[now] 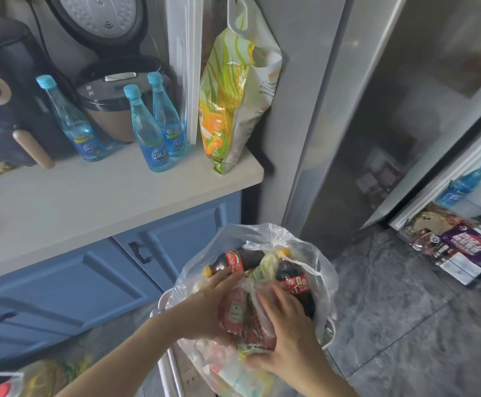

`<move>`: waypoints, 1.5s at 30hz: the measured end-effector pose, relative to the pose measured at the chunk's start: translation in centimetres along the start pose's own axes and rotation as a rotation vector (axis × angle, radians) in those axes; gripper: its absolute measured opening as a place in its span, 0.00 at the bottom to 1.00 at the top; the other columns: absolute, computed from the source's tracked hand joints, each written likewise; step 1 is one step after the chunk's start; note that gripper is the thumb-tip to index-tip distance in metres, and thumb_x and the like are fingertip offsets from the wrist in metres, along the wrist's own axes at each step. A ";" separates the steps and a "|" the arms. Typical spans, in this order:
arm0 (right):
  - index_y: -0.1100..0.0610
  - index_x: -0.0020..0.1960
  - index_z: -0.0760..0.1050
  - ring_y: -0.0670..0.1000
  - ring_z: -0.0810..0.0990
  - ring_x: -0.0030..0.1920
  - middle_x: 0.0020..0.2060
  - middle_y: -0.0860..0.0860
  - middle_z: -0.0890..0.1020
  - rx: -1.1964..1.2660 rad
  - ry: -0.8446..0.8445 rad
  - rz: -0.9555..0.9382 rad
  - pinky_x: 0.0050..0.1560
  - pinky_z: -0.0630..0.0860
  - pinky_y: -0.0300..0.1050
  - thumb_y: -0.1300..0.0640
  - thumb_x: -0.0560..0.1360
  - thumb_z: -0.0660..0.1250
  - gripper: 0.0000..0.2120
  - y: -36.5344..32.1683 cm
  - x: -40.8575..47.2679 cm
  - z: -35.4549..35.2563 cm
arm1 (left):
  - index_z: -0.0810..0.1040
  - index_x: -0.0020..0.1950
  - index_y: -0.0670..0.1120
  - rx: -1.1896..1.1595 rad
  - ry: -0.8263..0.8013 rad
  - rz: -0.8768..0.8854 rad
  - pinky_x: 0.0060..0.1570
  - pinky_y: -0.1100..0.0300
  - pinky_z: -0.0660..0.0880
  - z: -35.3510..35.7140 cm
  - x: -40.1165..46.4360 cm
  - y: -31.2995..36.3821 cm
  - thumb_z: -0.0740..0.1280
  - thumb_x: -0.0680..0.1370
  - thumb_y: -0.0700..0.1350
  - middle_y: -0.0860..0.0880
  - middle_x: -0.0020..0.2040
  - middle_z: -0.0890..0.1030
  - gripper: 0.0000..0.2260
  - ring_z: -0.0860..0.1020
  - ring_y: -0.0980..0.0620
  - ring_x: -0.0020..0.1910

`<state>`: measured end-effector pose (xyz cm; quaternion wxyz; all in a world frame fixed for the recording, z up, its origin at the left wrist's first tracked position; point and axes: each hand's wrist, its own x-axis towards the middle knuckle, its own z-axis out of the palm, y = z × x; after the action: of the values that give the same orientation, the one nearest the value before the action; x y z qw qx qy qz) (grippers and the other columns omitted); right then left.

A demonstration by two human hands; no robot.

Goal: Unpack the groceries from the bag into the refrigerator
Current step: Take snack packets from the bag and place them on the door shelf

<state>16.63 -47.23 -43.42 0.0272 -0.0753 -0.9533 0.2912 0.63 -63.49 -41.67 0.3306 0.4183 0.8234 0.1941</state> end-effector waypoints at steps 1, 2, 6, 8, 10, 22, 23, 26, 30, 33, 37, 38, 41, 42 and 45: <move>0.40 0.75 0.49 0.48 0.51 0.74 0.75 0.41 0.48 0.054 0.004 0.000 0.71 0.58 0.48 0.29 0.55 0.68 0.54 0.0 0.0 0.4 | 0.46 0.74 0.67 -0.021 0.011 0.008 0.66 0.60 0.67 0.0 0.1 0.0 0.81 0.58 0.57 0.66 0.72 0.47 0.56 0.63 0.57 0.69; 0.41 0.75 0.52 0.48 0.53 0.74 0.75 0.40 0.50 0.112 0.035 -0.001 0.71 0.57 0.46 0.31 0.56 0.69 0.52 0.2 0.1 0.9 | 0.50 0.74 0.67 -0.041 0.024 0.014 0.65 0.63 0.67 0.1 0.1 0.0 0.81 0.57 0.57 0.66 0.71 0.50 0.54 0.65 0.57 0.67; 0.39 0.73 0.59 0.43 0.62 0.66 0.69 0.30 0.56 0.233 0.160 -0.021 0.67 0.61 0.37 0.34 0.58 0.71 0.46 0.3 0.8 1.3 | 0.58 0.72 0.67 -0.116 0.099 0.030 0.63 0.67 0.68 0.0 0.0 0.3 0.81 0.56 0.57 0.64 0.68 0.58 0.50 0.68 0.59 0.64; 0.37 0.72 0.60 0.44 0.64 0.65 0.68 0.32 0.62 0.257 0.168 -0.052 0.67 0.64 0.41 0.36 0.59 0.73 0.44 -0.3 1.2 0.8 | 0.61 0.72 0.65 -0.123 0.128 0.047 0.63 0.69 0.66 -0.6 -0.3 0.8 0.81 0.55 0.57 0.63 0.67 0.60 0.49 0.68 0.61 0.63; 0.34 0.71 0.60 0.45 0.66 0.65 0.66 0.38 0.67 0.283 0.183 -0.070 0.67 0.66 0.45 0.39 0.58 0.75 0.45 -1.2 1.6 0.0 | 0.63 0.71 0.63 -0.132 0.150 0.074 0.61 0.75 0.65 -1.6 -0.8 1.8 0.82 0.55 0.56 0.63 0.66 0.62 0.48 0.68 0.66 0.61; 0.46 0.68 0.70 0.45 0.68 0.66 0.66 0.46 0.72 0.300 0.554 -0.249 0.66 0.66 0.36 0.35 0.65 0.71 0.35 -4.5 1.3 -18.1 | 0.63 0.72 0.60 0.006 0.363 0.361 0.62 0.71 0.67 -13.5 -2.7 18.3 0.80 0.55 0.62 0.65 0.66 0.61 0.49 0.68 0.67 0.63; 0.45 0.68 0.70 0.45 0.68 0.67 0.66 0.46 0.72 0.287 0.573 -0.244 0.66 0.66 0.36 0.35 0.64 0.71 0.36 -3.9 0.8 -20.6 | 0.64 0.73 0.57 0.013 0.367 0.401 0.63 0.71 0.66 -14.2 -2.0 20.7 0.80 0.55 0.61 0.63 0.66 0.62 0.49 0.68 0.66 0.64; 0.45 0.68 0.71 0.44 0.67 0.68 0.66 0.43 0.71 0.215 0.622 -0.228 0.67 0.63 0.34 0.37 0.62 0.73 0.36 -1.5 -1.5 -27.8 | 0.65 0.73 0.53 0.027 0.365 0.543 0.65 0.71 0.64 -15.6 0.1 28.7 0.81 0.57 0.57 0.58 0.66 0.64 0.47 0.67 0.66 0.65; 0.50 0.66 0.74 0.42 0.68 0.65 0.64 0.41 0.72 0.080 0.716 -0.172 0.66 0.60 0.28 0.38 0.60 0.73 0.36 3.0 -5.7 -37.9 | 0.68 0.71 0.54 0.033 0.322 0.718 0.67 0.68 0.64 -15.6 4.6 39.9 0.82 0.59 0.56 0.54 0.64 0.67 0.44 0.68 0.60 0.67; 0.49 0.66 0.73 0.39 0.66 0.65 0.63 0.35 0.69 0.007 0.754 -0.085 0.66 0.57 0.27 0.37 0.59 0.72 0.38 7.1 -9.4 -44.5 | 0.69 0.71 0.53 0.031 0.288 0.833 0.68 0.67 0.64 -14.5 9.0 47.8 0.82 0.58 0.54 0.53 0.64 0.68 0.43 0.67 0.58 0.68; 0.49 0.67 0.73 0.40 0.65 0.65 0.63 0.38 0.68 -0.061 0.815 0.031 0.65 0.54 0.24 0.40 0.56 0.75 0.40 12.3 -13.1 -51.1 | 0.71 0.70 0.52 -0.003 0.199 0.930 0.69 0.64 0.63 -12.8 14.6 56.5 0.82 0.58 0.53 0.51 0.63 0.69 0.42 0.68 0.58 0.66; 0.48 0.67 0.72 0.41 0.65 0.66 0.63 0.37 0.68 -0.065 0.819 0.064 0.65 0.54 0.25 0.40 0.56 0.76 0.40 13.5 -13.9 -52.5 | 0.71 0.70 0.53 -0.004 0.173 0.953 0.69 0.64 0.64 -12.4 16.1 58.5 0.82 0.58 0.52 0.51 0.62 0.69 0.42 0.68 0.58 0.66; 0.46 0.68 0.71 0.44 0.66 0.67 0.65 0.39 0.69 -0.074 0.859 0.114 0.68 0.57 0.35 0.37 0.56 0.74 0.42 17.3 -15.4 -56.0 | 0.70 0.70 0.54 -0.010 0.122 1.015 0.68 0.63 0.66 -11.4 20.3 63.7 0.82 0.58 0.55 0.52 0.61 0.69 0.42 0.70 0.59 0.63; 0.46 0.68 0.71 0.44 0.66 0.67 0.65 0.40 0.69 -0.084 0.872 0.127 0.68 0.59 0.37 0.36 0.57 0.74 0.42 18.7 -15.7 -57.2 | 0.70 0.70 0.54 -0.011 0.107 1.035 0.68 0.62 0.66 -11.2 21.9 65.2 0.81 0.57 0.56 0.52 0.61 0.69 0.43 0.71 0.59 0.63; 0.45 0.68 0.71 0.44 0.65 0.68 0.66 0.41 0.69 -0.140 0.890 0.187 0.66 0.57 0.33 0.43 0.59 0.79 0.40 22.7 -15.6 -60.8 | 0.69 0.71 0.53 -0.014 0.063 1.094 0.68 0.62 0.66 -11.0 26.8 69.5 0.80 0.57 0.57 0.52 0.62 0.68 0.44 0.71 0.59 0.63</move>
<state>40.77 2.40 -5.87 0.4027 -0.2802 -0.8553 0.1668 20.26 -2.07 -2.68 0.1592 0.7773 0.4939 0.3556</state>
